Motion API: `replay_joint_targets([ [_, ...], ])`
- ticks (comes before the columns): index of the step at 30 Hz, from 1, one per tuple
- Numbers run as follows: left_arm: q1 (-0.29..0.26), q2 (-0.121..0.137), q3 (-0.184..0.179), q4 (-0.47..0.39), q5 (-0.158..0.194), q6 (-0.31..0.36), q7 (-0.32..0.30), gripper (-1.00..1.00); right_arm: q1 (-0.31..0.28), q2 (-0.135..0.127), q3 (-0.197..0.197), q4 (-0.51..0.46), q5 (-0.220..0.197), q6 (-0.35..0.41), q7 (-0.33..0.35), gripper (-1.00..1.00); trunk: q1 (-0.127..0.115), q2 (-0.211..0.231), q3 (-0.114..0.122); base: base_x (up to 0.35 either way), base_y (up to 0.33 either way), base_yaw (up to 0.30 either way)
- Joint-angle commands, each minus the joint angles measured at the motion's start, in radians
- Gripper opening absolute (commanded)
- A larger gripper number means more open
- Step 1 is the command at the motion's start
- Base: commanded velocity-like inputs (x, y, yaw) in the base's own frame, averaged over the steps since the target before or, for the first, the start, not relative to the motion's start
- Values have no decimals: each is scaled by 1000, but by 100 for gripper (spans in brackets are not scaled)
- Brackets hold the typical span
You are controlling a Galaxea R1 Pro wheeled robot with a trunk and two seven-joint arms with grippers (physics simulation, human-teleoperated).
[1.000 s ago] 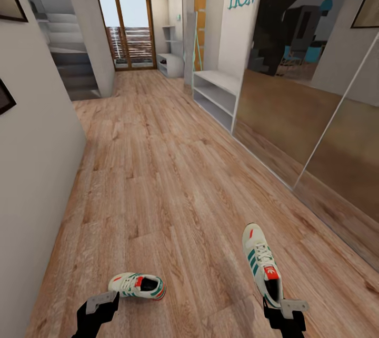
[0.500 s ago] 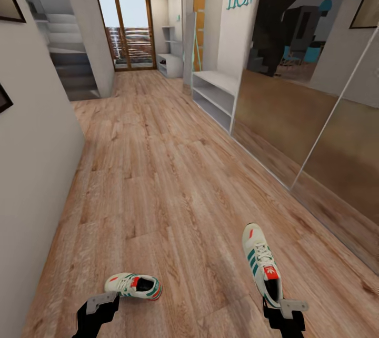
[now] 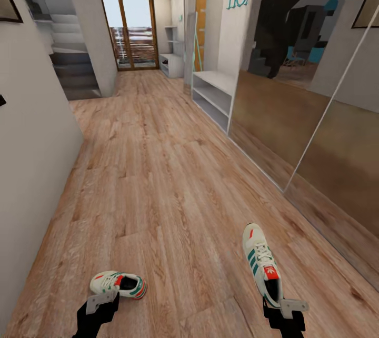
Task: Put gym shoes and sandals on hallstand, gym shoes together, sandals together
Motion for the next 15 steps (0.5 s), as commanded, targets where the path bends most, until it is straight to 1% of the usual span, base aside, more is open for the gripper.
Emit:
replay_joint_targets([
  [1,-1,0,7,1,-3,-3,-5,100,0,0,-1,0,7,-1,-5,-100,0,0,-1,106,-266,250],
  [7,-1,0,7,1,-1,-3,-5,100,0,1,-1,1,8,-1,-5,-100,0,0,-1,183,-214,270],
  [13,0,0,7,1,-1,-3,-5,100,0,3,-1,2,8,-1,-5,-100,0,0,-1,241,-50,277],
  [15,0,0,7,1,-1,-3,-5,100,0,5,-1,2,8,-1,-5,-100,0,0,-1,150,-11,278],
])
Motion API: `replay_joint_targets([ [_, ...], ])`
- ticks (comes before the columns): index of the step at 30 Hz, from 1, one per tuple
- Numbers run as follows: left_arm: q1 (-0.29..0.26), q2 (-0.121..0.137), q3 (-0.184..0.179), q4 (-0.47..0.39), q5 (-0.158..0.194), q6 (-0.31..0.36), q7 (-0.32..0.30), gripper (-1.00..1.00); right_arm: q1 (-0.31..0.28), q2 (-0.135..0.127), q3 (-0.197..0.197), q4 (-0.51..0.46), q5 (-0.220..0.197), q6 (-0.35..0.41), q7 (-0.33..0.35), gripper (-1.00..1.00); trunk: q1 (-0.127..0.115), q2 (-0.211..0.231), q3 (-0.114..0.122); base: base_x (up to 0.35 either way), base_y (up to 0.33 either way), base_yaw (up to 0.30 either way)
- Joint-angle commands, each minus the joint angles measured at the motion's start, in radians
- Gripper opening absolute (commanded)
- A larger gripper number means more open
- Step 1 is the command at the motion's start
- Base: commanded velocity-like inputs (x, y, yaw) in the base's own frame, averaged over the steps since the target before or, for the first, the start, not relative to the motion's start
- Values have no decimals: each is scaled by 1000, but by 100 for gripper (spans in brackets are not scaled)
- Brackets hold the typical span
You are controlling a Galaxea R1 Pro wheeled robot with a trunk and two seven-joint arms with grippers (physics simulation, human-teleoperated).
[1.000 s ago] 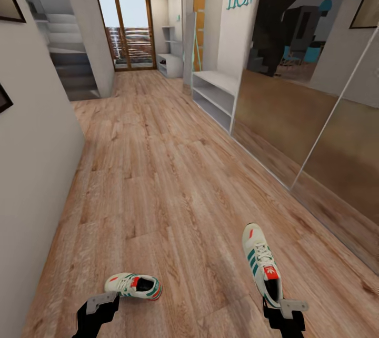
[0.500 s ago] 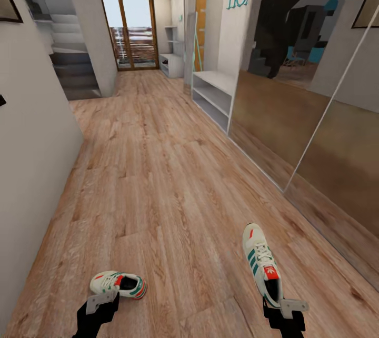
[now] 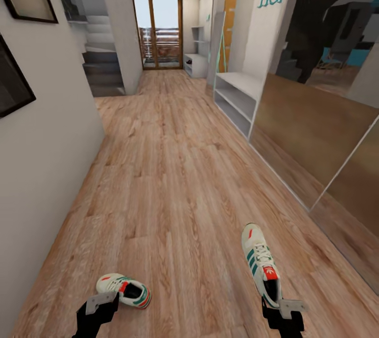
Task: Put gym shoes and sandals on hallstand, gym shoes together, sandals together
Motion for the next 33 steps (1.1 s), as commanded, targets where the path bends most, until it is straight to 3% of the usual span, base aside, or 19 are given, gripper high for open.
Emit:
replay_joint_targets([
  [1,-1,-1,7,1,-2,-3,-5,100,0,5,-1,0,6,-2,-8,-100,0,0,-1,38,-3,279],
  [11,-1,-1,7,1,-2,-3,-5,100,0,19,-3,0,5,-3,-10,-100,0,0,1,8,-1,271],
  [19,-1,-1,7,1,-2,-3,-5,100,0,19,-3,-1,5,-3,-8,-100,0,0,1,13,-1,20],
  [33,-1,-2,5,1,-2,-5,-5,100,0,19,-3,-1,5,-3,-8,-100,0,0,1,226,-179,220],
])
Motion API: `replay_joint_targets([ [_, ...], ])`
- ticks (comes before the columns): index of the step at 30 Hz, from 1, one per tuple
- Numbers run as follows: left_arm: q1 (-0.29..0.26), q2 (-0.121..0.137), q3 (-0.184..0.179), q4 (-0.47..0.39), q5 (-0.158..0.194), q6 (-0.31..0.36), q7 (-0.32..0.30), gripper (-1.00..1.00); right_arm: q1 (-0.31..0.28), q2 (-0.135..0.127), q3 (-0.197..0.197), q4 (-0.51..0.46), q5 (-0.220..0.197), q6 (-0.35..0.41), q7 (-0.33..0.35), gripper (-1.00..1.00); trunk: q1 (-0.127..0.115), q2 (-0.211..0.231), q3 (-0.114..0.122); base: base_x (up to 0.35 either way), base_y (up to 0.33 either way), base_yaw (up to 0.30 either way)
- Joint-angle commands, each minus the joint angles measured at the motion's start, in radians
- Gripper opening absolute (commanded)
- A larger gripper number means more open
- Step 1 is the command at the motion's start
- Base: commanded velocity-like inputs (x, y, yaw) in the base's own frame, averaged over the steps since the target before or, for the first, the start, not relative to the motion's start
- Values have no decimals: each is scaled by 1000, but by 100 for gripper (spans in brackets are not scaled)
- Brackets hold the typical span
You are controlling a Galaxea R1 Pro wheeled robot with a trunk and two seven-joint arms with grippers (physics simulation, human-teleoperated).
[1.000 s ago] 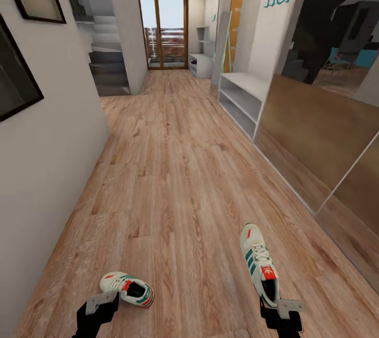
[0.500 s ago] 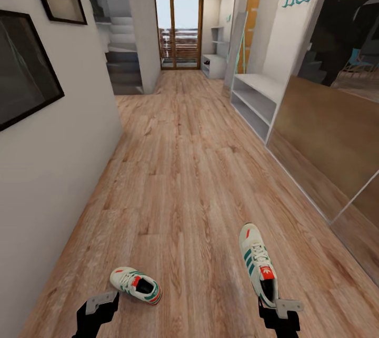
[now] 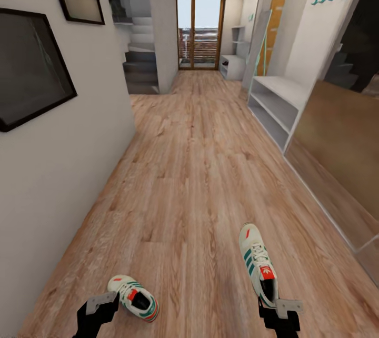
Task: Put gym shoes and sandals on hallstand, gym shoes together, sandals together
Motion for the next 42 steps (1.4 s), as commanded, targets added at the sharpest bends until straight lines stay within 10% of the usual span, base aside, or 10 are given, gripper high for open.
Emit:
replay_joint_targets([
  [1,-1,-1,7,1,-3,-3,-5,100,0,0,-1,0,7,-1,-5,-100,0,0,-1,175,-232,272],
  [42,-1,-1,8,1,-2,-3,-5,100,0,0,-1,0,7,-1,-5,-100,0,0,-1,70,-213,275],
])
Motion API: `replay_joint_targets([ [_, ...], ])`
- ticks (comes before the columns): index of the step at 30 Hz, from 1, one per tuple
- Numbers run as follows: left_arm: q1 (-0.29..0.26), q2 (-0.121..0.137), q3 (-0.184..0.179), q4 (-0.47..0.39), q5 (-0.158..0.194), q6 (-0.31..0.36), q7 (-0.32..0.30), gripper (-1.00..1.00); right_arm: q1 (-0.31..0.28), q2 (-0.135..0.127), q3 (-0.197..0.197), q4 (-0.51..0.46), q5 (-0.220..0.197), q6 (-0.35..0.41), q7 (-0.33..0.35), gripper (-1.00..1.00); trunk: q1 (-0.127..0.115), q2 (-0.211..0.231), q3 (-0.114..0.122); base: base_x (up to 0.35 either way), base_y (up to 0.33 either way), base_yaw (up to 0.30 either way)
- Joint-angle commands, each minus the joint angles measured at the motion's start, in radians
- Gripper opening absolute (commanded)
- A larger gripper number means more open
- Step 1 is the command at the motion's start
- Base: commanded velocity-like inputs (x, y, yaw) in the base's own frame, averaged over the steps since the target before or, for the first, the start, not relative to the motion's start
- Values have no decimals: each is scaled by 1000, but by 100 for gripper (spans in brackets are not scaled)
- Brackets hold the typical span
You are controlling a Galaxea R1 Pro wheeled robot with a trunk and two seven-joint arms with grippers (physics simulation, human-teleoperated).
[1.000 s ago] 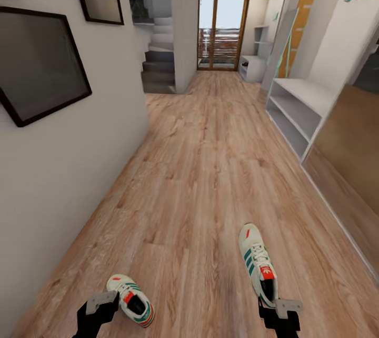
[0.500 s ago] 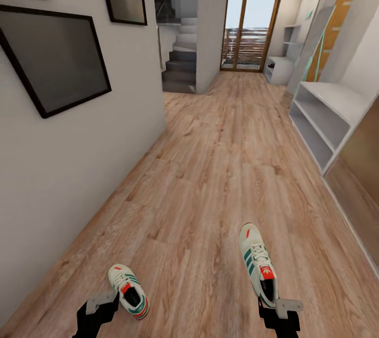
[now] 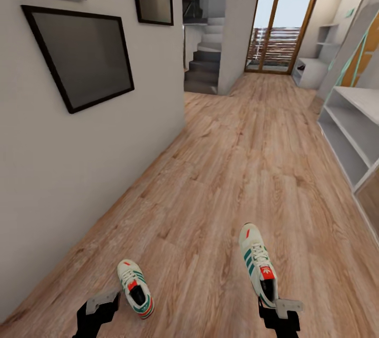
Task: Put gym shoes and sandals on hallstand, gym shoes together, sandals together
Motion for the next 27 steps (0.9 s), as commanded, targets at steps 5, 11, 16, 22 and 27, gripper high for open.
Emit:
replay_joint_targets([
  [5,-1,-1,6,1,-3,-3,-5,100,0,0,-1,0,7,-2,-5,-100,0,0,-1,5,-4,276],
  [11,-1,-1,6,0,-4,-3,-5,100,0,0,-1,0,7,-2,-5,-100,0,0,-1,6,-1,276],
  [16,-1,-1,5,0,-3,-3,-5,100,0,0,-1,0,7,-2,-5,-100,0,0,-1,135,-70,276],
  [22,-1,-1,6,-1,-3,-3,-5,100,0,0,-1,0,7,-2,-5,-100,0,0,-1,222,-168,276],
  [27,-1,-1,6,-1,-3,-3,-5,100,0,0,-1,0,7,-2,-5,-100,0,0,-1,161,-227,276],
])
